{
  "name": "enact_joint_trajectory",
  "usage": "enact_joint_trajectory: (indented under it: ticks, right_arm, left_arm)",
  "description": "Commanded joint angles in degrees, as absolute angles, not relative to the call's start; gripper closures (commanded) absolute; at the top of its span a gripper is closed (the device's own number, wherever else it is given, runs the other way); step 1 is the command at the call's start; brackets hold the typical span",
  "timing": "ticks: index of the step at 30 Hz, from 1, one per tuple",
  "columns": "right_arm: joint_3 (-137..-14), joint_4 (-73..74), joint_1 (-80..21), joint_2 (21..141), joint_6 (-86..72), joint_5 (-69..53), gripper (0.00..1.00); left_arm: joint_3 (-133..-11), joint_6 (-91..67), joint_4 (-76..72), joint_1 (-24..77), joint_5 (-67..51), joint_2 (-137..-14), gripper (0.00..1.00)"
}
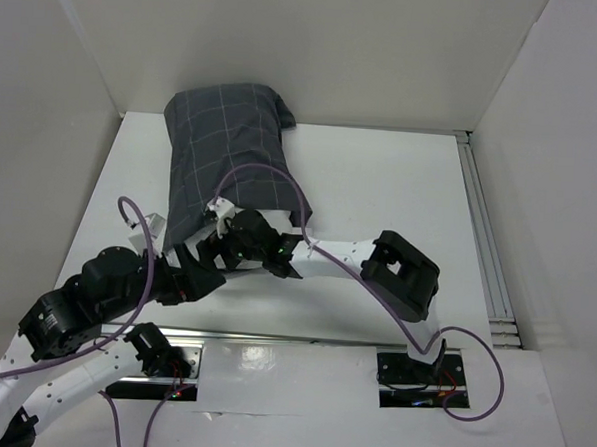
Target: Put the pillow into the pillowcase
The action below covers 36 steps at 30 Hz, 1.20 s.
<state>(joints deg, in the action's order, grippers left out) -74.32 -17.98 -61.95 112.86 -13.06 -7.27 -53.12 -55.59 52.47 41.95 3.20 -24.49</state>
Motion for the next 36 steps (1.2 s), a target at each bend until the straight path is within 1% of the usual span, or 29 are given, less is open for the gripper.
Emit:
enact_joint_trajectory:
  ticks: [1, 6, 9, 10, 12, 17, 18, 19, 20, 21, 22, 23, 24, 25, 26, 27, 28, 29, 31, 33, 35, 36]
  right_arm:
    - [-73.56, -4.58, -59.94, 108.46, -14.5, -14.67, 0.0]
    - [-70.85, 1.04, -60.46, 101.79, -15.03, -17.57, 0.0]
    - [-68.65, 6.32, -60.47, 94.85, -15.56, -15.05, 0.0]
    - [-66.99, 9.37, -61.16, 91.09, -15.56, -13.29, 0.0]
    - [-65.75, 13.16, -61.17, 87.21, -15.56, -7.86, 0.0]
    - [-63.2, 24.58, -61.17, 76.4, -19.15, 6.04, 0.0]
    - [-62.67, 25.65, -60.48, 75.33, -20.99, 10.76, 0.0]
    - [-62.67, 26.88, -59.51, 74.54, -22.22, 12.81, 0.0]
    - [-61.97, 28.63, -58.11, 73.23, -23.02, 14.75, 0.0]
    - [-61.96, 29.61, -56.18, 73.21, -23.98, 16.59, 0.0]
    - [-61.35, 30.58, -51.55, 72.52, -25.56, 18.96, 0.0]
    - [-61.35, 30.59, -48.98, 72.51, -25.58, 18.98, 0.0]
    - [-59.69, 29.54, -43.73, 71.9, -23.31, 16.2, 0.0]
    - [-59.68, 27.7, -43.68, 71.89, -21.38, 14.0, 0.0]
    - [-57.42, 22.2, -39.85, 71.37, -19.18, 11.45, 0.0]
    - [-56.26, 19.45, -38.42, 71.37, -14.46, 6.64, 0.0]
    - [-54.42, 16.99, -37.54, 71.89, -12.07, 4.42, 0.0]
    - [-53.53, 11.57, -37.53, 71.89, -9.78, 2.74, 0.0]
    - [-52.91, 7.66, -37.53, 74.52, -4.86, -1.38, 0.0]
    - [-52.91, 3.88, -36.91, 78.11, -3.35, -1.32, 0.0]
    - [-54.14, 1.94, -36.22, 80.93, -2.2, -0.79, 0.0]
    - [-55.01, -0.07, -35.34, 83.64, -1.68, -1.31, 0.0]
  left_arm:
    - [-51.77, -55.28, 46.93, 42.1, 2.1, -23.91, 0.0]
    - [-51.77, -54.76, 49.13, 42.1, 5.34, -23.91, 0.0]
    - [-51.77, -53.8, 49.13, 42.1, 7.72, -23.91, 0.0]
    - [-51.77, -53.09, 48.52, 42.1, 7.73, -24.43, 0.03]
    - [-51.77, -51.17, 47.65, 42.1, 9.31, -26.18, 0.06]
    - [-51.24, -47.12, 42.55, 42.1, 9.5, -36.28, 0.08]
    - [-51.24, -45.72, 41.41, 42.1, 9.49, -40.48, 0.1]
    - [-51.24, -45.7, 40.35, 42.1, 9.49, -42.52, 0.1]
    - [-51.76, -44.92, 38.78, 44.36, 10.62, -44.54, 0.11]
    - [-51.77, -44.91, 38.76, 45.69, 12.03, -46.65, 0.11]
    - [-53.86, -44.91, 38.76, 47.18, 16.04, -50.76, 0.11]
    - [-54.83, -44.91, 38.24, 50.07, 17.82, -52.89, 0.11]
    - [-57.11, -44.91, 38.23, 51.75, 22.02, -56.74, 0.11]
    - [-58.09, -44.91, 38.23, 53.59, 24.41, -58.52, 0.11]
    - [-58.88, -44.91, 38.23, 57.27, 26.87, -60.19, 0.09]
    - [-60.37, -45.43, 38.23, 59.04, 29.59, -61.95, 0.07]
    - [-61.16, -45.96, 38.23, 60.54, 34.23, -65.53, 0.05]
    - [-61.95, -45.97, 38.23, 61.69, 35.84, -67.65, 0.01]
    - [-64.49, -47.37, 38.23, 62.31, 37.87, -72.05, 0.01]
    - [-66.35, -48.68, 38.23, 62.31, 39.63, -78.99, 0.01]
    - [-69.86, -53.5, 42.17, 62.31, 44.28, -83.47, 0.01]
    - [-71.35, -55.0, 43.93, 62.31, 45.86, -87.59, 0.01]
